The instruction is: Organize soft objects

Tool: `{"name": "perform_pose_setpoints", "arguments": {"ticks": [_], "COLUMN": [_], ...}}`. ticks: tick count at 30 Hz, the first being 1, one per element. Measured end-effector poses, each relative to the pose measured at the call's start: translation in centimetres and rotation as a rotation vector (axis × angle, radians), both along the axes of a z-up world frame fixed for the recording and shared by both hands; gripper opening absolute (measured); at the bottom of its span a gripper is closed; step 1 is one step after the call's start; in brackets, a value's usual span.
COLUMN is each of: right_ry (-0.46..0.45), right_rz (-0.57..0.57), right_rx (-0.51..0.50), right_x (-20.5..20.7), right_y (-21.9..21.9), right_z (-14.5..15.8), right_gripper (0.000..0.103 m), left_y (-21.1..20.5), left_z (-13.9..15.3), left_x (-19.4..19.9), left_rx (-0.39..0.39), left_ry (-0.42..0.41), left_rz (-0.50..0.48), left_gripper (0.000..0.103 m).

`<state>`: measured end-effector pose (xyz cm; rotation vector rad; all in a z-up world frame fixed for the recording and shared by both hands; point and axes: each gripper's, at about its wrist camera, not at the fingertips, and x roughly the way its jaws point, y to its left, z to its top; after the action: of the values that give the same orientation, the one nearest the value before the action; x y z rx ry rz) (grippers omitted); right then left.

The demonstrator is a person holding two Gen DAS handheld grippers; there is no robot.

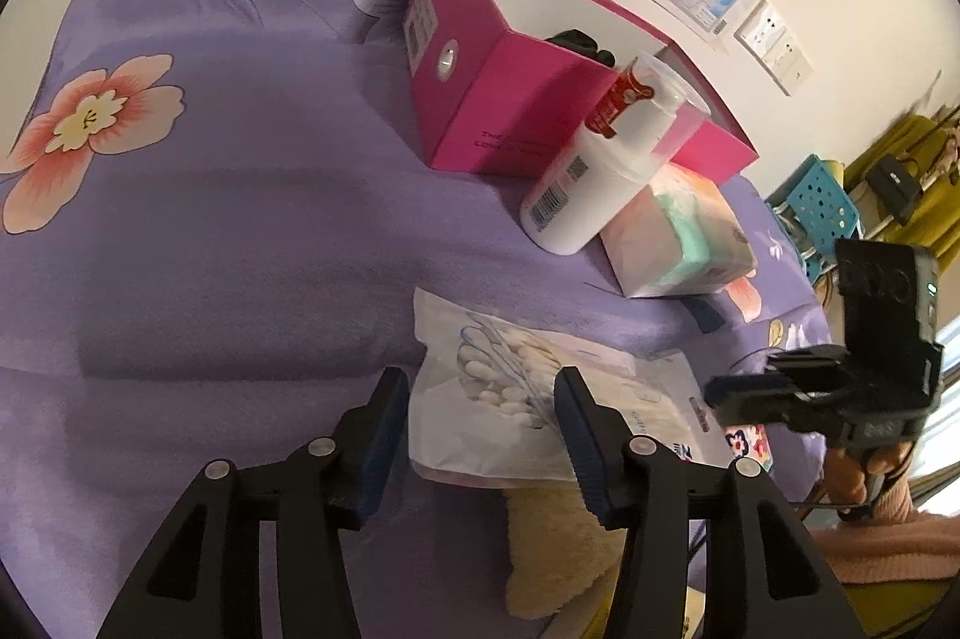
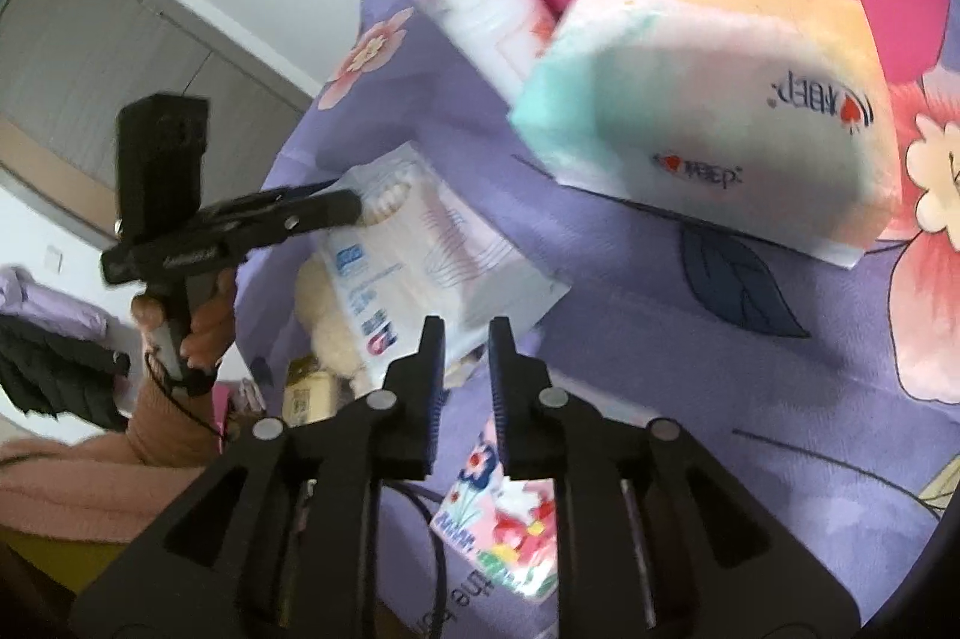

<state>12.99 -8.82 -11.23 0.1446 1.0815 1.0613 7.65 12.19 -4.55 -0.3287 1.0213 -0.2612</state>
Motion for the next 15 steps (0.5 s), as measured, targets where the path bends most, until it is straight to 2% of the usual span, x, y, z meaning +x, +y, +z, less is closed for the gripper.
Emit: {"name": "perform_pose_setpoints", "arguments": {"ticks": [2, 4, 8, 15], "right_ry": [-0.012, -0.002, 0.066, 0.129], "right_rz": [0.02, 0.056, 0.062, -0.042], "right_rx": [0.003, -0.025, -0.024, 0.038], "right_x": [-0.8, -1.5, -1.5, 0.8], "right_y": [0.0, 0.3, 0.6, 0.2], "right_z": [0.5, 0.3, -0.7, -1.2], "right_gripper": [0.022, 0.038, 0.039, 0.039], "left_y": [0.0, 0.1, 0.2, -0.1], "left_z": [0.0, -0.1, -0.1, 0.2], "left_x": [0.0, 0.2, 0.4, 0.2], "left_rx": [0.005, 0.001, -0.002, -0.003], "left_ry": [0.0, -0.001, 0.0, 0.0], "left_rz": [0.0, -0.006, -0.019, -0.035], "left_gripper": [0.051, 0.051, 0.049, 0.043]}}
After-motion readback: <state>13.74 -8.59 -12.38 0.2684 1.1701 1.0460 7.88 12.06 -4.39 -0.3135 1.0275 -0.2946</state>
